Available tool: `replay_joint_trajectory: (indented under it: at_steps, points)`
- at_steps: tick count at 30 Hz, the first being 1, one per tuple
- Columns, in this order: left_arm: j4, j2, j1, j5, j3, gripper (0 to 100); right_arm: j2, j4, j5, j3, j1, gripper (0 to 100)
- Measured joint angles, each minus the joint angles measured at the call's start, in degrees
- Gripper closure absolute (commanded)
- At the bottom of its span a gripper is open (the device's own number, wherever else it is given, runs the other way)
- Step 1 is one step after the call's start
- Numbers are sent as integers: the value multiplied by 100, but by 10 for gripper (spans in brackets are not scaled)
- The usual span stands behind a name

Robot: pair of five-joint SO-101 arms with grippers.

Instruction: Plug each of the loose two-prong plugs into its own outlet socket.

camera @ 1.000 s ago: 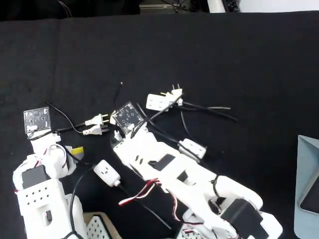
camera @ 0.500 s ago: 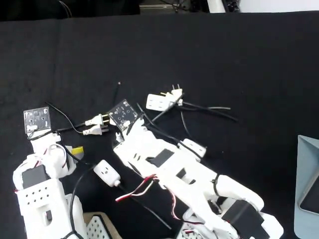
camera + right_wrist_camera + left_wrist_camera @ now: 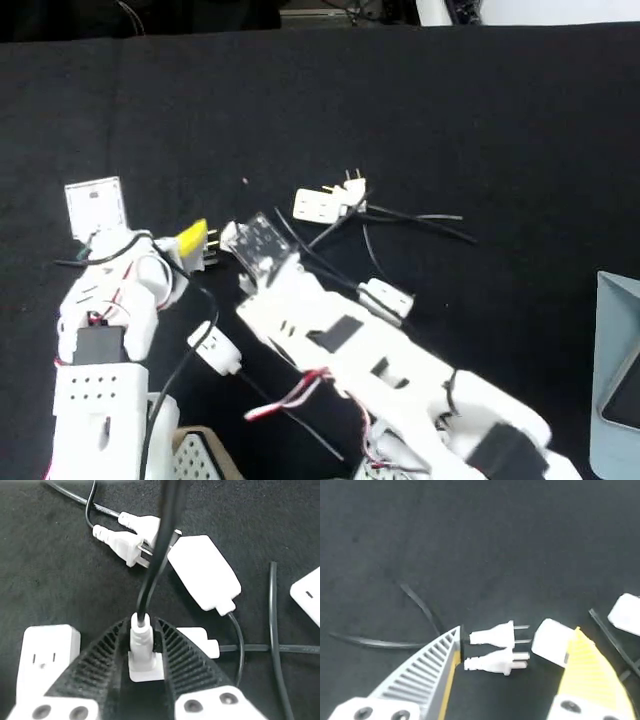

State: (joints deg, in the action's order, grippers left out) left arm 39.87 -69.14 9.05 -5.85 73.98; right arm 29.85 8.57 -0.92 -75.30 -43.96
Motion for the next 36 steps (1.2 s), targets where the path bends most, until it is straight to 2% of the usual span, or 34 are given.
replay_joint_trajectory:
  at_steps: [4,8,14,21,25,33,36]
  points:
    - [-255,0,-457,-18,290,676,413,35,0,-237,0,986]
    - [-105,0,-923,-26,325,676,492,44,-9,-246,0,986]
    - [993,-360,-1468,-35,176,676,501,53,-9,-281,9,986]
    - [2084,-1952,-2075,-26,149,676,501,53,-9,-308,44,986]
    - [2145,-2620,-1899,-26,387,675,501,53,-9,-308,44,986]
    - [2189,-2760,-721,167,519,675,404,79,-9,-299,44,987]
    - [2189,-2760,-316,167,519,676,-35,404,-9,35,18,987]
